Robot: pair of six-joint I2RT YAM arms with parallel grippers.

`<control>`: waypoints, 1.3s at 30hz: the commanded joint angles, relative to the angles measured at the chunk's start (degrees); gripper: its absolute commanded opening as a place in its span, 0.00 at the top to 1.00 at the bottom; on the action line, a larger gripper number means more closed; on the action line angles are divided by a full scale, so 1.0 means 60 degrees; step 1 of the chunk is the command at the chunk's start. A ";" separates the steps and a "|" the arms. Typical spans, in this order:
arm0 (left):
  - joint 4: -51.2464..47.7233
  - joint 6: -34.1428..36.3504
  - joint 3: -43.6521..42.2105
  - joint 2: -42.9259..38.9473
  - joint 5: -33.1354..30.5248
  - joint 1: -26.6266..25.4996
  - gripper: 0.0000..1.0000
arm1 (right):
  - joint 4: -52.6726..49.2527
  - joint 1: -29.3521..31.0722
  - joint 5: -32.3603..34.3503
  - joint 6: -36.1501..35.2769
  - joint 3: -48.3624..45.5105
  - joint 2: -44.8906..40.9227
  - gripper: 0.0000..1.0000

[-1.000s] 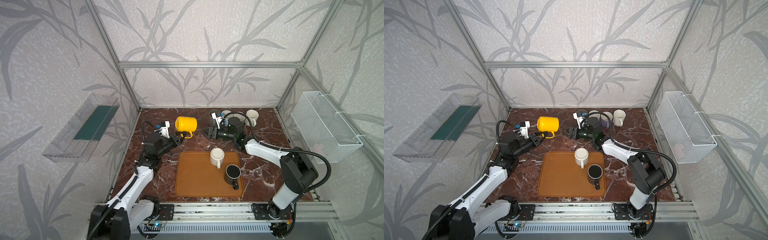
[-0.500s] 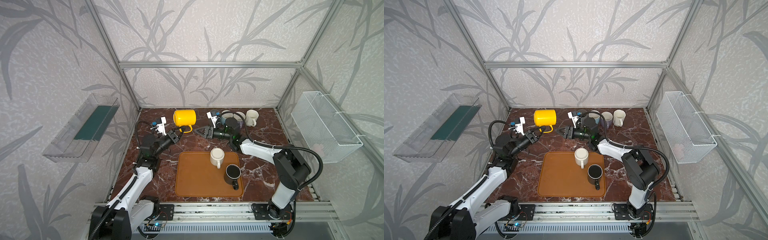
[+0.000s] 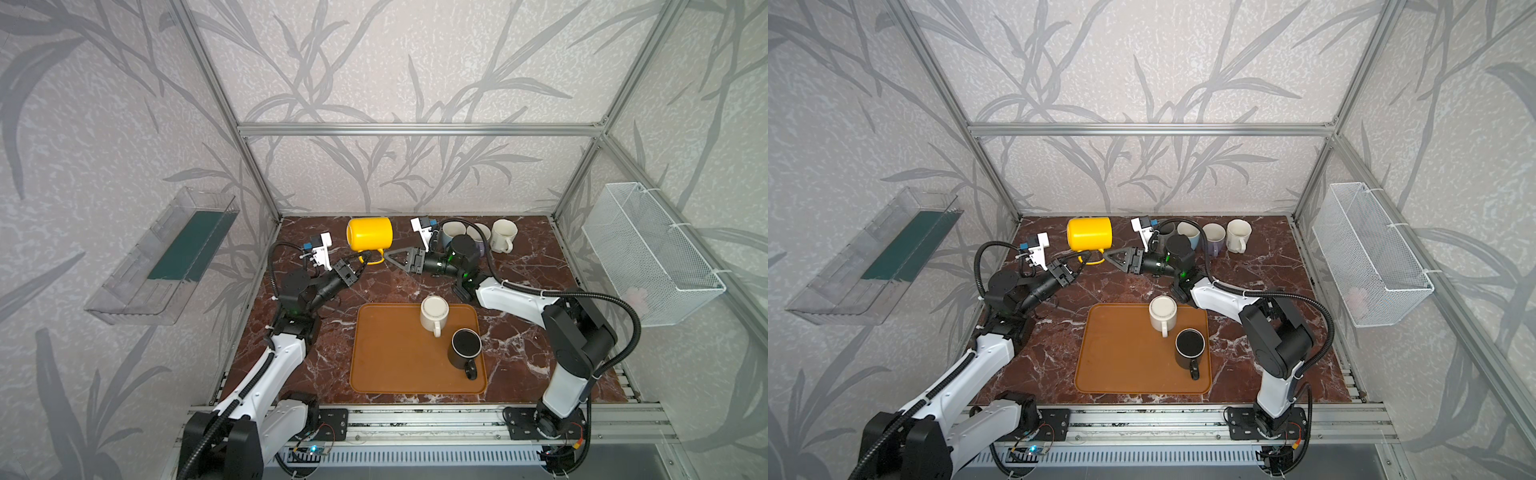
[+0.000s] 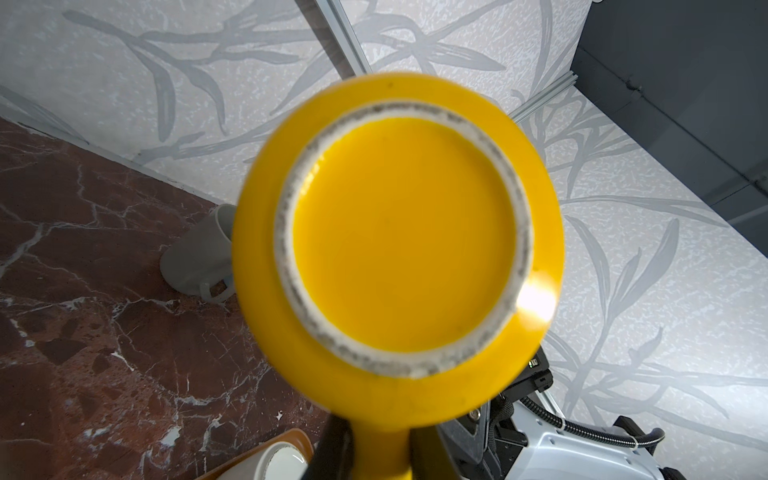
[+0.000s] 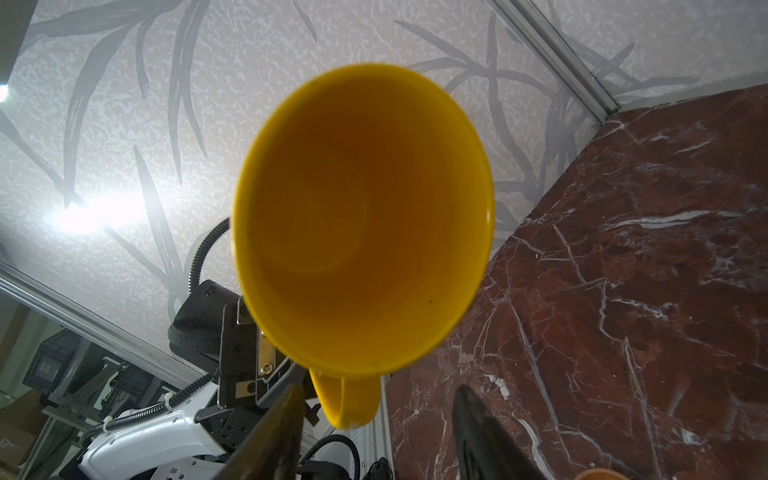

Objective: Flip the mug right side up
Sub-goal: 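Raise the yellow mug above the table while the right gripper approaches it, then grasp the yellow mug's rim with the right gripper beside the left gripper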

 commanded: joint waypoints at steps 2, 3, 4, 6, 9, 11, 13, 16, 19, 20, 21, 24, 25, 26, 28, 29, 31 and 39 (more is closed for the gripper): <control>0.2097 -0.0497 -0.0024 -0.0098 0.0385 0.0054 1.00 | 0.0954 0.0108 -0.0171 0.0443 0.0468 0.0165 0.42; 0.2177 -0.0543 -0.0040 -0.0077 0.0422 0.0052 1.00 | 0.1068 0.0134 -0.0151 0.0547 0.0523 0.0201 0.42; 0.2205 -0.0567 -0.0029 -0.0030 0.0461 0.0050 1.00 | 0.1250 0.0152 -0.0155 0.0670 0.0565 0.0253 0.42; 0.2311 -0.0632 -0.0051 0.0017 0.0518 0.0053 1.00 | 0.1649 0.0203 -0.0164 0.0972 0.0685 0.0410 0.42; 0.2382 -0.0685 -0.0069 0.0031 0.0561 0.0038 1.00 | 0.2210 0.0271 -0.0156 0.1396 0.0877 0.0620 0.43; 0.2299 -0.0656 -0.0069 0.0010 0.0532 0.0030 1.00 | 0.2417 0.0327 -0.0142 0.1572 0.1012 0.0739 0.43; 0.2290 -0.0641 -0.0120 -0.0009 0.0520 0.0038 1.00 | 0.2521 0.0390 -0.0095 0.1655 0.1092 0.0812 0.45; 0.2350 -0.0656 -0.0185 -0.0024 0.0532 0.0034 1.00 | 0.2653 0.0440 0.0003 0.1751 0.1122 0.0858 0.49; 0.2378 -0.0643 -0.0223 -0.0056 0.0533 0.0031 1.00 | 0.2744 0.0431 0.0041 0.1831 0.1121 0.0880 0.58; 0.2377 -0.0641 -0.0230 -0.0075 0.0537 0.0037 1.00 | 0.2761 0.0440 0.0055 0.1847 0.1108 0.0868 0.63; 0.2377 -0.0628 -0.0231 -0.0082 0.0552 0.0025 1.00 | 0.2760 0.0431 0.0077 0.1850 0.1107 0.0865 0.67; 0.2327 -0.0612 -0.0230 -0.0113 0.0565 0.0037 1.00 | 0.2717 0.0433 0.0092 0.1865 0.1121 0.0851 0.75; 0.2318 -0.0597 -0.0231 -0.0115 0.0563 0.0039 1.00 | 0.2694 0.0431 0.0107 0.1865 0.1121 0.0838 0.77; 0.2269 -0.0583 -0.0231 -0.0130 0.0562 0.0033 1.00 | 0.2687 0.0438 0.0107 0.1866 0.1121 0.0836 0.79; 0.2219 -0.0558 -0.0231 -0.0145 0.0589 0.0028 1.00 | 0.2672 0.0435 0.0121 0.1850 0.1107 0.0828 0.84; 0.2202 -0.0545 -0.0223 -0.0153 0.0617 0.0035 1.00 | 0.2676 0.0431 0.0136 0.1850 0.1114 0.0825 0.88; 0.2088 -0.0502 -0.0199 -0.0173 0.0664 0.0032 1.00 | 0.2645 0.0431 0.0151 0.1858 0.1107 0.0821 0.93; 0.1135 -0.0058 -0.0062 -0.0498 0.0727 0.0038 1.00 | 0.2682 0.0431 0.0267 0.1821 0.0990 0.0777 1.00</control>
